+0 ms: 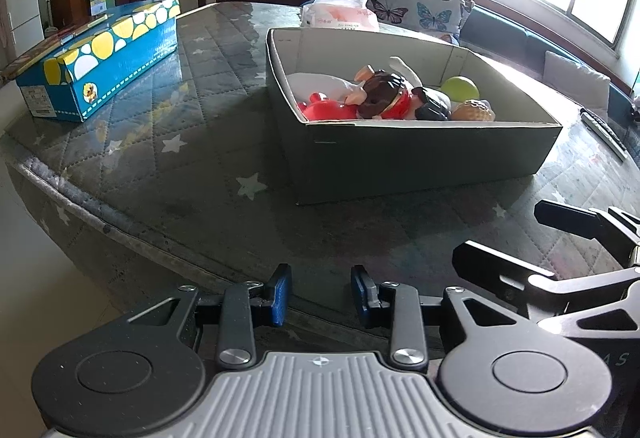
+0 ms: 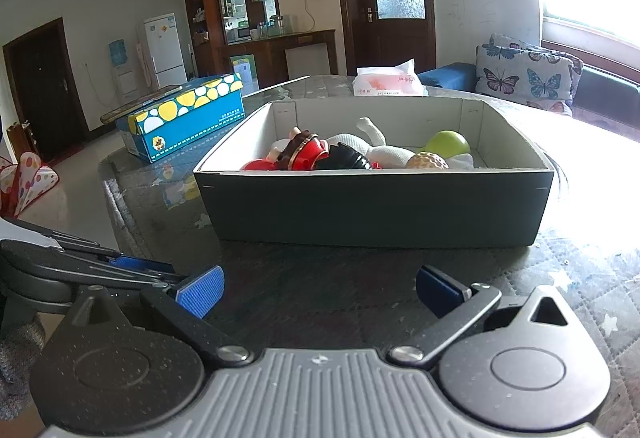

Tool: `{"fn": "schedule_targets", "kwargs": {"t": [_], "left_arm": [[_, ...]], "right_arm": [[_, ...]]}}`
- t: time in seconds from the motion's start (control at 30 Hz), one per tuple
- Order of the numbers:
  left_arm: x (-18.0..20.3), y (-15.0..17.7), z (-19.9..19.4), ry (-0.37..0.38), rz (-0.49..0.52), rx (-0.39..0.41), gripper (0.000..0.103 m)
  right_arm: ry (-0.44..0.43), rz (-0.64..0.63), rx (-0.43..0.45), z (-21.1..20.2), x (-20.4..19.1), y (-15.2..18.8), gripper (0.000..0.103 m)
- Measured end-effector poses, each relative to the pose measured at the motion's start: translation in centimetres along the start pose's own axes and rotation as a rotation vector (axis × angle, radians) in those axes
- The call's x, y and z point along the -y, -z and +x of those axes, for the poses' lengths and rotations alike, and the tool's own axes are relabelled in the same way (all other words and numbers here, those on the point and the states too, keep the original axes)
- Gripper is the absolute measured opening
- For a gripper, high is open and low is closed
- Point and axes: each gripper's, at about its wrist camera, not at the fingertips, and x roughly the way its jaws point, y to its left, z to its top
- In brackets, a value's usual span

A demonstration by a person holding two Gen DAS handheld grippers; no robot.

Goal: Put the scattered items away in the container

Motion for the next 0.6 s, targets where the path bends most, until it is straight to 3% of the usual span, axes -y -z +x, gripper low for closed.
{"fn": "schedule_targets", "kwargs": {"t": [0.6], "left_arm": [[0.37, -0.05, 0.10, -0.009, 0.003, 0.001, 0.034]], "right_arm": [[0.001, 0.005, -0.002, -0.06, 0.15, 0.14, 0.103]]}}
